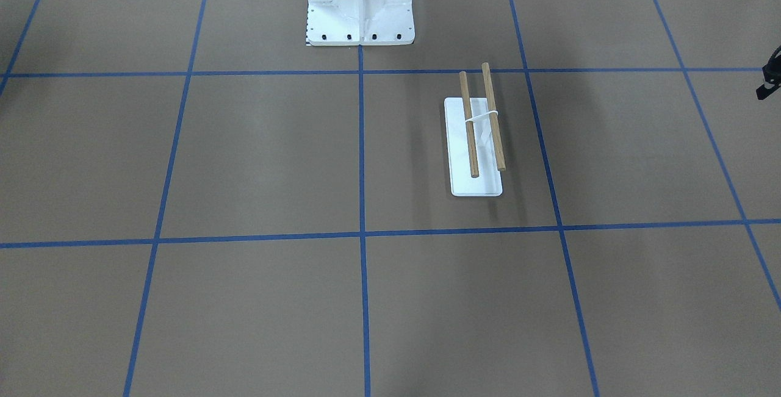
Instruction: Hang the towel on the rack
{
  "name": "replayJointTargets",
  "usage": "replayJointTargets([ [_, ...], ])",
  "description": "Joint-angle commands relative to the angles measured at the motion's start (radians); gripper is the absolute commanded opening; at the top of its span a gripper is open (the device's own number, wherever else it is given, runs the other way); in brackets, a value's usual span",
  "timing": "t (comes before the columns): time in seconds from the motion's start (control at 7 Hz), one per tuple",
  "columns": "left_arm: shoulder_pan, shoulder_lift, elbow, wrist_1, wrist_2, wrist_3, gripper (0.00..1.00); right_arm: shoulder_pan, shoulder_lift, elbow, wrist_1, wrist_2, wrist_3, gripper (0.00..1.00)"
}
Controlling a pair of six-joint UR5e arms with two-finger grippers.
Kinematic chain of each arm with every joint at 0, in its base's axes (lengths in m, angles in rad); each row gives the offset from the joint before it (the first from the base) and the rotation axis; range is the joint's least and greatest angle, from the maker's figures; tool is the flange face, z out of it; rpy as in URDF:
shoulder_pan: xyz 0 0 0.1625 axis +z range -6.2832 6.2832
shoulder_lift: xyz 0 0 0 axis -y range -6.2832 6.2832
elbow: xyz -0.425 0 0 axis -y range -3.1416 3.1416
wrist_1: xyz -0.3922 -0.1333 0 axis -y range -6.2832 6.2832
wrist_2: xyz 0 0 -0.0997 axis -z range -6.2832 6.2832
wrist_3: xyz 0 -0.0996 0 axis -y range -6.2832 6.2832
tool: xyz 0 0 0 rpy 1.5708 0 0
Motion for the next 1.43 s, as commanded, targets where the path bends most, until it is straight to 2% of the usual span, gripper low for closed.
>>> replayJointTargets([
  [0.0,0.0,0.0,-0.002,0.0,0.0,-0.005,0.98,-0.001,0.0,-0.004,0.004,-0.002,-0.018,0.56],
  [0.29,0.0,0.0,-0.002,0.0,0.0,-0.006,0.98,-0.001,0.001,-0.007,0.002,-0.005,-0.031,0.48],
  [0.43,0.0,-0.001,0.0,0.0,0.0,-0.005,0.98,0.0,0.001,-0.008,0.002,-0.005,-0.034,0.35],
  [0.71,0.0,0.0,0.0,0.0,0.0,-0.005,0.98,0.0,0.0,-0.008,0.002,-0.006,-0.037,0.02],
  [1.14,0.0,0.0,-0.002,0.0,0.0,-0.006,0.98,0.003,0.013,-0.004,-0.001,-0.002,-0.046,0.0],
  [1.29,0.0,0.0,0.0,0.0,0.0,-0.006,0.98,0.006,0.036,0.002,-0.001,-0.002,-0.045,0.98],
])
